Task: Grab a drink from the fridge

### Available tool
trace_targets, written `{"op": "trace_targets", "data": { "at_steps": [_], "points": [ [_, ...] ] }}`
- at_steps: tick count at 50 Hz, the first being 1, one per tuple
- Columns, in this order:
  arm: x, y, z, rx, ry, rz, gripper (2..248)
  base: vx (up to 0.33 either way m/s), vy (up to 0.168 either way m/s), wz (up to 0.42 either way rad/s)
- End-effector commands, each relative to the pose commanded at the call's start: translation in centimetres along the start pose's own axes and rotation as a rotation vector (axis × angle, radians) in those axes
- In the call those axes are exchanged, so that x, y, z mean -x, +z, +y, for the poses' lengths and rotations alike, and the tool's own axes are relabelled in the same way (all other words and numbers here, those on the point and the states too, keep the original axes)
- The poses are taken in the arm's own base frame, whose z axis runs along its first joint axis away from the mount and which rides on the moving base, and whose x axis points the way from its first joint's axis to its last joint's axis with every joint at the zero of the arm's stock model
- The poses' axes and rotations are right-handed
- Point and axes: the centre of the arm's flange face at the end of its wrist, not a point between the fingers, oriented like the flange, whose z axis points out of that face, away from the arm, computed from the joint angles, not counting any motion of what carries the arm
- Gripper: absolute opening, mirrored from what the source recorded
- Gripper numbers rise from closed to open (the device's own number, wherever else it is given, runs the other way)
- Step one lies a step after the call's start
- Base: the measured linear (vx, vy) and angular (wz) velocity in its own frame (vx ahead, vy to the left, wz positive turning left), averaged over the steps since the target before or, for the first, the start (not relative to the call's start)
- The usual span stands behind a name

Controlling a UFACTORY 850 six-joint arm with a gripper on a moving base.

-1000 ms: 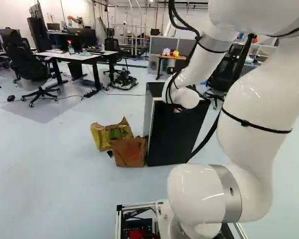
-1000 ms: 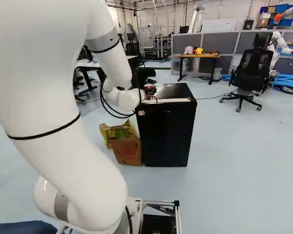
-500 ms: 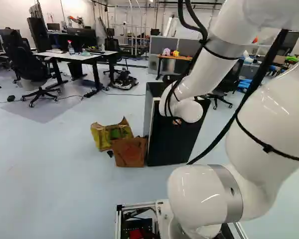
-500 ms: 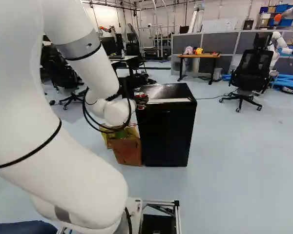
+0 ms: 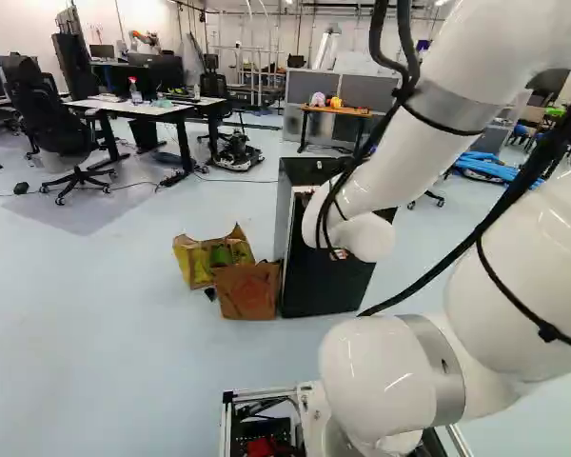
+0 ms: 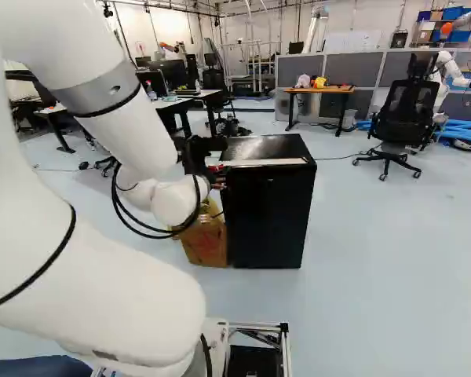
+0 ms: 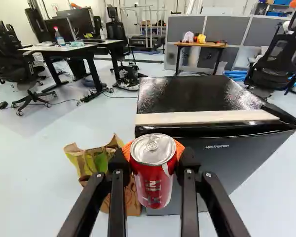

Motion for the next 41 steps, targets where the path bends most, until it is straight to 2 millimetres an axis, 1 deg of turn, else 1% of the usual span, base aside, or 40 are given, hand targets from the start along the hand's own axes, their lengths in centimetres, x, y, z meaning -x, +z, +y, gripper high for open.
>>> {"op": "trace_targets", "data": {
  "at_steps": [11, 20, 41],
  "points": [
    [1.1, -1.4, -0.3, -0.011, -0.005, -0.008, 101, 0.0, 0.0, 0.0],
    [1.7, -2.1, -0.5, -0.017, -0.007, -0.012, 101, 0.0, 0.0, 0.0],
    [2.2, -2.7, -0.6, -0.022, -0.009, -0.016, 101, 0.0, 0.0, 0.0]
  ]
}}
